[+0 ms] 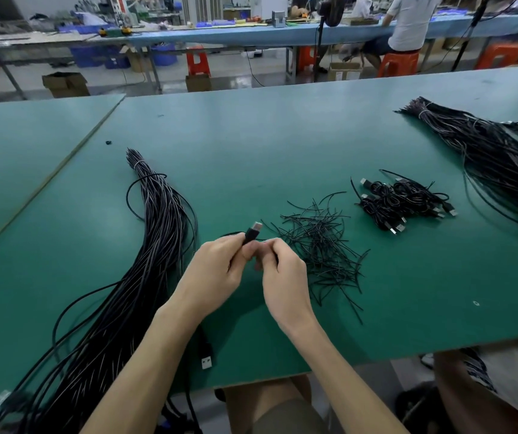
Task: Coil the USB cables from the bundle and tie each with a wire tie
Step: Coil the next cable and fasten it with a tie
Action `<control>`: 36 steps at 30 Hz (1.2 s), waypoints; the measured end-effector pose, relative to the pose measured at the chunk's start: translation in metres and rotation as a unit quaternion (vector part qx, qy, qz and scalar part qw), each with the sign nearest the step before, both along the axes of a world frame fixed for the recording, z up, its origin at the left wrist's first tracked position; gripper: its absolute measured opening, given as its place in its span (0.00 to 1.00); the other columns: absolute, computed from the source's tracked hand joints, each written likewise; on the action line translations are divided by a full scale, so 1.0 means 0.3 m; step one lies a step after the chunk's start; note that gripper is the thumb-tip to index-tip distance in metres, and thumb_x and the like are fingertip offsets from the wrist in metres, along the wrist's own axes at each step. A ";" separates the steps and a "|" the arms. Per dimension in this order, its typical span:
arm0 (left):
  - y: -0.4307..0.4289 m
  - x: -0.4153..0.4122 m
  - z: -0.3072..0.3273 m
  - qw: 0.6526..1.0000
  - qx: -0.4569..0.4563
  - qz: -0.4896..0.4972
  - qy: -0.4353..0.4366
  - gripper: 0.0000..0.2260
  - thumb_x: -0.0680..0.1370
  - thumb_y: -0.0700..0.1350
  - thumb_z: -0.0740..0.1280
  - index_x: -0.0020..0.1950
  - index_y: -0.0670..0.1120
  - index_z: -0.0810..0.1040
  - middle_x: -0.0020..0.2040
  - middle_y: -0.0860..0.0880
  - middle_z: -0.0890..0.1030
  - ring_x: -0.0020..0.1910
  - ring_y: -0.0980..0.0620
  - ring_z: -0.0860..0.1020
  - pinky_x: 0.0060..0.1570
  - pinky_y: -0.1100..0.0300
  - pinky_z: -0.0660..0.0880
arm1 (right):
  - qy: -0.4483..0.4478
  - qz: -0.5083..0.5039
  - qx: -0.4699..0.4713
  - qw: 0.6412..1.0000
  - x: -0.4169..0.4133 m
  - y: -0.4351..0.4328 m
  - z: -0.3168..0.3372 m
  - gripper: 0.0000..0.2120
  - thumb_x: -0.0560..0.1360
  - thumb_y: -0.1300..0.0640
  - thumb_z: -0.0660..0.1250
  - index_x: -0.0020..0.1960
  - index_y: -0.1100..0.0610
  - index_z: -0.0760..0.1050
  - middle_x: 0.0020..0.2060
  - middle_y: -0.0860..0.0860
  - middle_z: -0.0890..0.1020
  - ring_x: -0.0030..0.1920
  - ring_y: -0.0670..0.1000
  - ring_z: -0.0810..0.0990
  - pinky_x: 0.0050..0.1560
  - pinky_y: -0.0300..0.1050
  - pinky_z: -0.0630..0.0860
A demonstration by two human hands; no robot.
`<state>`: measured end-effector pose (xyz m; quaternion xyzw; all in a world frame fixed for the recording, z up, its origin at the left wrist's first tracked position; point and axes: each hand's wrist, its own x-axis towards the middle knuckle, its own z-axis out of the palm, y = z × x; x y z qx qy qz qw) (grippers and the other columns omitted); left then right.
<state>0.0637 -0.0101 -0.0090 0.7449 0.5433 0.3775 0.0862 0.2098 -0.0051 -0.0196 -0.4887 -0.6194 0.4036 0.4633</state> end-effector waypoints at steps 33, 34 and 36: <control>0.011 0.007 0.022 0.839 -0.146 -0.151 -0.502 0.11 0.83 0.43 0.62 0.56 0.35 0.78 0.41 0.48 0.78 0.47 0.46 0.81 0.47 0.53 0.79 | 0.150 0.042 -0.052 0.986 0.002 -0.005 0.008 0.14 0.76 0.46 0.76 0.49 0.57 0.79 0.35 0.48 0.87 0.38 0.46 0.87 0.43 0.32 0.77; 0.009 0.010 0.025 0.838 -0.146 -0.152 -0.504 0.11 0.83 0.43 0.62 0.55 0.35 0.77 0.39 0.49 0.76 0.44 0.47 0.80 0.49 0.53 0.79 | 0.148 0.039 -0.054 0.987 0.002 -0.005 0.005 0.17 0.74 0.44 0.77 0.51 0.56 0.78 0.38 0.47 0.87 0.40 0.45 0.87 0.44 0.34 0.77; 0.006 0.015 0.032 0.832 -0.147 -0.153 -0.512 0.11 0.82 0.43 0.61 0.54 0.36 0.77 0.36 0.51 0.73 0.40 0.49 0.78 0.52 0.53 0.78 | 0.109 0.035 -0.035 0.993 0.000 -0.001 -0.003 0.22 0.72 0.41 0.77 0.58 0.51 0.77 0.47 0.41 0.86 0.48 0.42 0.85 0.48 0.34 0.77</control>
